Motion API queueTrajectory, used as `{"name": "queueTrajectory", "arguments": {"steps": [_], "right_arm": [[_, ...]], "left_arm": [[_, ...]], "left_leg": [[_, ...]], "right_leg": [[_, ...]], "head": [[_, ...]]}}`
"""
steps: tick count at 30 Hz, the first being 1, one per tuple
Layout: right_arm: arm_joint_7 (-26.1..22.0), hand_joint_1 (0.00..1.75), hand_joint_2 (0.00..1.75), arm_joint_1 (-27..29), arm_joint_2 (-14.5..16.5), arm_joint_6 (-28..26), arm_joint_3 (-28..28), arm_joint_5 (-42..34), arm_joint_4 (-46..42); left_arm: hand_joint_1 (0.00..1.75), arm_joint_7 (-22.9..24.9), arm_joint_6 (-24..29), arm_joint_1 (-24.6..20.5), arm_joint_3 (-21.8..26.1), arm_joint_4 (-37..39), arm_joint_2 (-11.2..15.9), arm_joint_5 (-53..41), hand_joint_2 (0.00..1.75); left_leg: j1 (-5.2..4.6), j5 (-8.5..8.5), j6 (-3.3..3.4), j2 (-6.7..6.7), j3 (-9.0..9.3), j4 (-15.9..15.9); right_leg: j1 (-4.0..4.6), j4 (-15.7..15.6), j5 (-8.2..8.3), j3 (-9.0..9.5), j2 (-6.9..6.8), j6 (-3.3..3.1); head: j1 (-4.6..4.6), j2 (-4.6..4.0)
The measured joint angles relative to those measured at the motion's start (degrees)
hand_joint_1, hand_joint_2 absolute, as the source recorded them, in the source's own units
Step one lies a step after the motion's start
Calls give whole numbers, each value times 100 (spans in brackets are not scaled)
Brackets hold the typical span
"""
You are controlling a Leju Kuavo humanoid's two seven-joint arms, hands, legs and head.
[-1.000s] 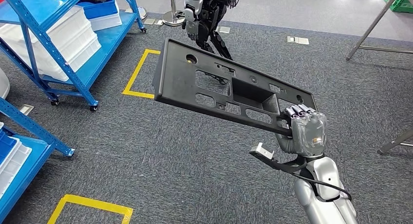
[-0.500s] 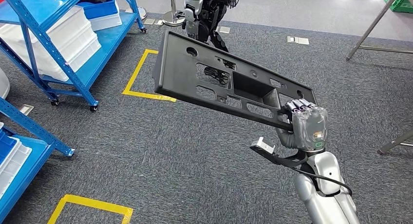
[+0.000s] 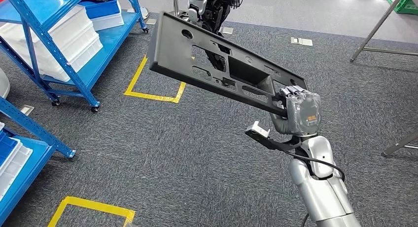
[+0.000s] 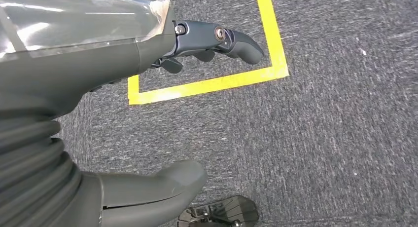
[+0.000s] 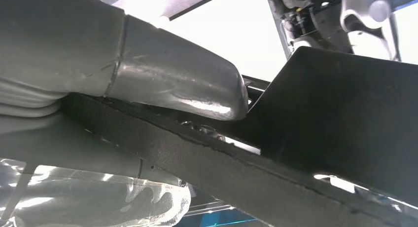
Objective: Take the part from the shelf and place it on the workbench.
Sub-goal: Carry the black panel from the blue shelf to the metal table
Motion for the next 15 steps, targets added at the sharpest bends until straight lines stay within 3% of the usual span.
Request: {"name": "queueTrajectory", "arguments": {"steps": [3,6,8,9,11,12,14,15], "right_arm": [[-15,175,0,-53,17,-62,28,-17,96],[-37,175,0,-52,1,-173,52,-47,175],[-42,175,0,-20,-21,-198,58,-58,219],[-42,175,0,-2,-28,-198,60,-59,233],[-42,175,0,16,-34,-199,63,-60,244],[-42,175,0,17,-32,-201,67,-61,245],[-42,175,0,12,-26,-211,77,-62,251],[-42,175,0,9,-26,-216,81,-63,254]], "left_arm": [[0,-30,8,-1,27,0,-6,8,175],[0,-38,-3,-14,33,0,-5,2,175],[0,-36,-12,-17,33,0,-4,-6,175],[0,-34,-14,-17,33,0,-4,-9,175],[0,-33,-20,-18,33,0,-4,-11,175],[0,-32,-24,-19,34,0,0,-11,175],[0,-30,-27,-19,37,0,9,-14,175],[0,-30,-26,-20,38,0,13,-15,175]], "left_leg": [[42,133,110,53,128,-259],[50,200,163,146,219,-417],[54,191,150,217,230,-422],[61,179,132,255,240,-421],[81,140,68,334,282,-418],[73,115,19,372,307,-412],[48,84,-68,446,364,-438],[43,70,-104,486,386,-446]], "right_leg": [[33,13,-13,-25,2,38],[22,753,-316,-404,5,9],[0,1129,-391,-612,3,58],[-22,1028,-314,-572,-10,109],[-65,373,-40,-250,-163,215],[-51,41,78,-76,-260,239],[-17,-257,164,80,-344,142],[-9,-285,182,89,-280,83]], "head": [[24,0],[86,0],[117,0],[131,0],[157,0],[169,0],[151,0],[131,0]]}}
